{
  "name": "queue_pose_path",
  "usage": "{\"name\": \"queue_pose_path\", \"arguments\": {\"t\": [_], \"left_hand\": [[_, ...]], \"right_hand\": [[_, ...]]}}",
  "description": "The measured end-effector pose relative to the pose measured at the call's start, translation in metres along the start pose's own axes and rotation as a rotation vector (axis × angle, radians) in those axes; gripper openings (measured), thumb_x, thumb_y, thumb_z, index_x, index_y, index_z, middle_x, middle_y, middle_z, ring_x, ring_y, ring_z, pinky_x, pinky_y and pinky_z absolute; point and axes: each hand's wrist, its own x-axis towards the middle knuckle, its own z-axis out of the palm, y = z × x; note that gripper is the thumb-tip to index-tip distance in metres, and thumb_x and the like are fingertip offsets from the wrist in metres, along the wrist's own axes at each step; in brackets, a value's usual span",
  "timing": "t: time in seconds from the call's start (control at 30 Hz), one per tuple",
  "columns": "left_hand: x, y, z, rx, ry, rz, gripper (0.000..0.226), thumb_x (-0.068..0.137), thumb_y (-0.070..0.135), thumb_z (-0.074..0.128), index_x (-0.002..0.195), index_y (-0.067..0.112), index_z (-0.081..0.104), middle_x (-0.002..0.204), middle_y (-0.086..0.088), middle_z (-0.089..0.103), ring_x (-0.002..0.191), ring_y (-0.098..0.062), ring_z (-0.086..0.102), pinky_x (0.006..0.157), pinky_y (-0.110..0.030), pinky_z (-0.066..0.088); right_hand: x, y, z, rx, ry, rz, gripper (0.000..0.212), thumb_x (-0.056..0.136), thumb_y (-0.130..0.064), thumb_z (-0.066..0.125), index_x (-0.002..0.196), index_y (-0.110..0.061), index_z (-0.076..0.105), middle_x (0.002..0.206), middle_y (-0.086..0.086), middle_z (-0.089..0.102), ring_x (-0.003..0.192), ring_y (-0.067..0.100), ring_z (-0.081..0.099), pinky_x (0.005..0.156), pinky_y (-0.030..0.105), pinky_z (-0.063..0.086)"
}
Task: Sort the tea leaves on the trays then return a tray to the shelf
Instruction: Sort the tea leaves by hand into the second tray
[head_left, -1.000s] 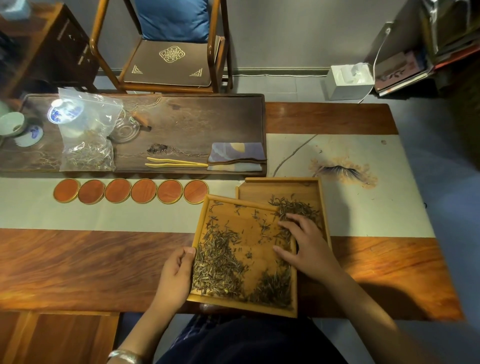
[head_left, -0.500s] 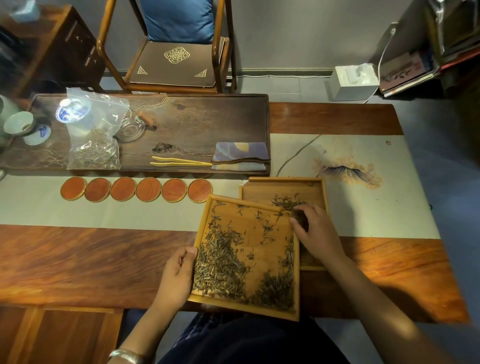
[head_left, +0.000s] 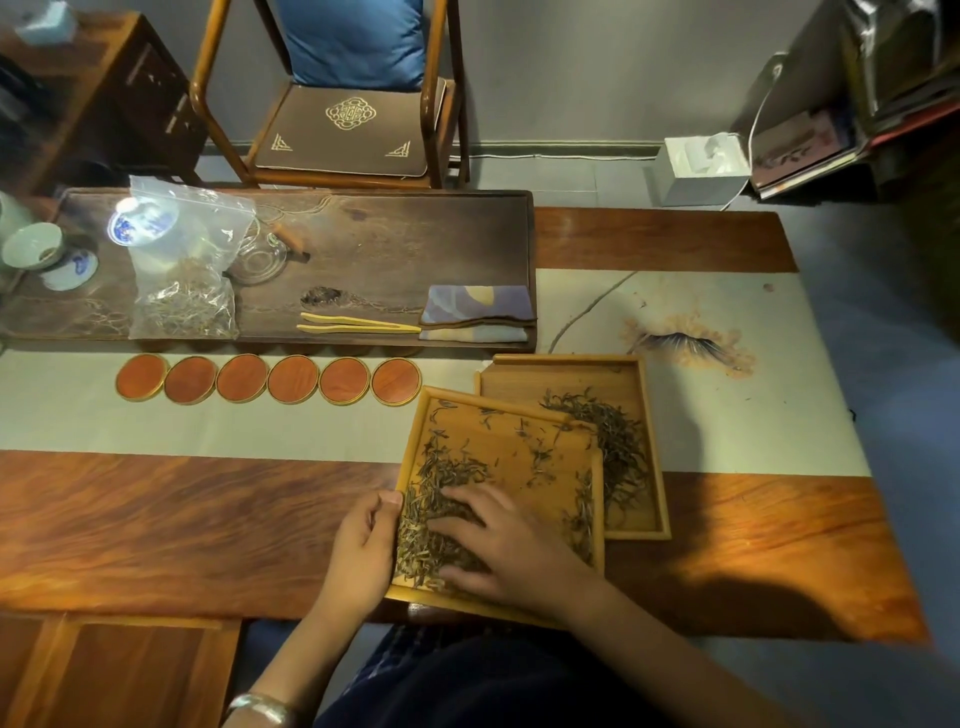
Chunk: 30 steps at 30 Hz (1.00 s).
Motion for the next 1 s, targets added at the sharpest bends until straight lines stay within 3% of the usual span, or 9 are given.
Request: {"name": "queue_pose_path", "arguments": {"t": [0.23, 0.6, 0.83, 1.0], "left_hand": [[-0.003, 0.0, -0.003, -0.03, 0.007, -0.009, 0.029, 0.101, 0.02, 0.042, 0.085, 0.011, 0.065, 0.078, -0.001, 0.07, 0.072, -0.003, 0.064, 0.063, -0.011, 0.044], [-0.001, -0.001, -0.007, 0.0, -0.002, 0.008, 0.03, 0.1, 0.019, 0.043, 0.081, 0.009, 0.064, 0.07, 0.002, 0.066, 0.064, -0.001, 0.059, 0.059, -0.011, 0.042], [0.003, -0.002, -0.011, 0.021, 0.002, 0.001, 0.033, 0.101, 0.018, 0.041, 0.084, -0.001, 0.062, 0.078, -0.018, 0.063, 0.064, -0.005, 0.056, 0.059, -0.013, 0.041], [0.005, -0.001, -0.014, 0.021, 0.003, -0.002, 0.032, 0.101, 0.018, 0.042, 0.084, 0.003, 0.064, 0.08, -0.016, 0.065, 0.066, -0.006, 0.058, 0.058, -0.011, 0.043]], "right_hand": [[-0.006, 0.018, -0.008, 0.001, 0.157, 0.085, 0.033, 0.094, -0.035, 0.051, 0.123, -0.019, 0.057, 0.138, 0.003, 0.048, 0.129, 0.02, 0.04, 0.101, 0.039, 0.044], [-0.011, 0.045, -0.015, -0.002, 0.233, 0.199, 0.028, 0.092, -0.025, 0.058, 0.118, -0.015, 0.062, 0.124, 0.003, 0.054, 0.119, 0.02, 0.047, 0.095, 0.031, 0.043], [-0.011, 0.049, -0.025, 0.072, 0.311, 0.274, 0.031, 0.092, -0.026, 0.057, 0.121, -0.014, 0.059, 0.119, 0.002, 0.054, 0.115, 0.016, 0.048, 0.091, 0.026, 0.043], [-0.016, 0.057, -0.028, 0.086, 0.369, 0.356, 0.022, 0.092, -0.019, 0.059, 0.111, -0.01, 0.063, 0.107, 0.003, 0.056, 0.103, 0.016, 0.053, 0.084, 0.021, 0.042]]}}
